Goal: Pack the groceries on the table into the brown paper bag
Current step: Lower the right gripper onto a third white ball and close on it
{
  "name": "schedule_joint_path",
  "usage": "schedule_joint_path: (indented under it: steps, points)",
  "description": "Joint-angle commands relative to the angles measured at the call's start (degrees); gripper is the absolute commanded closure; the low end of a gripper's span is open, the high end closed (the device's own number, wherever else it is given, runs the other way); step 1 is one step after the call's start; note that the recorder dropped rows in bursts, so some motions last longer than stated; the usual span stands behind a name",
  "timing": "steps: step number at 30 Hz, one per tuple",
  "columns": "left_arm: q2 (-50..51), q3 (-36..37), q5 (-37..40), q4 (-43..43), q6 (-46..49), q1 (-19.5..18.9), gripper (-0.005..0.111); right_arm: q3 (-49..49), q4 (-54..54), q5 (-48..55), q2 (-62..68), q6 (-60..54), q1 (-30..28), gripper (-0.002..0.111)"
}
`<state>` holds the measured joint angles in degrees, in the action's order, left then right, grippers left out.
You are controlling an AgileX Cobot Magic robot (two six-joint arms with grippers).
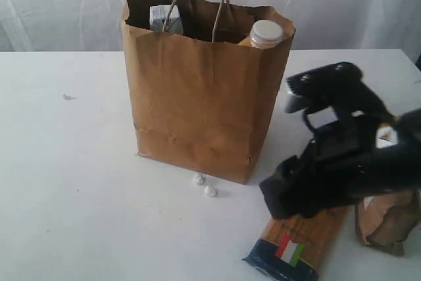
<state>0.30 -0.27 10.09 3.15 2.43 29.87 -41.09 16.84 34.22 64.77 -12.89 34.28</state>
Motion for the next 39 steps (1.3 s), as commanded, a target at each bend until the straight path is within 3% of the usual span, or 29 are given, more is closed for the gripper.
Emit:
schedule_joint_path:
  steps: [1, 15, 39]
  points:
    - [-0.3, 0.27, 0.2, -0.07, 0.14, -0.03, 0.107, -4.48, 0.21, -4.12, 10.78, -3.5, 1.72, 0.054]
    - [-0.3, 0.27, 0.2, -0.07, 0.35, -0.03, 0.107, -16.31, 0.19, -9.14, 36.7, -3.59, 5.62, 0.054]
    - [-0.3, 0.27, 0.2, -0.07, 0.35, -0.03, 0.107, -22.91, 0.06, -9.68, 46.07, -3.48, 5.62, 0.054]
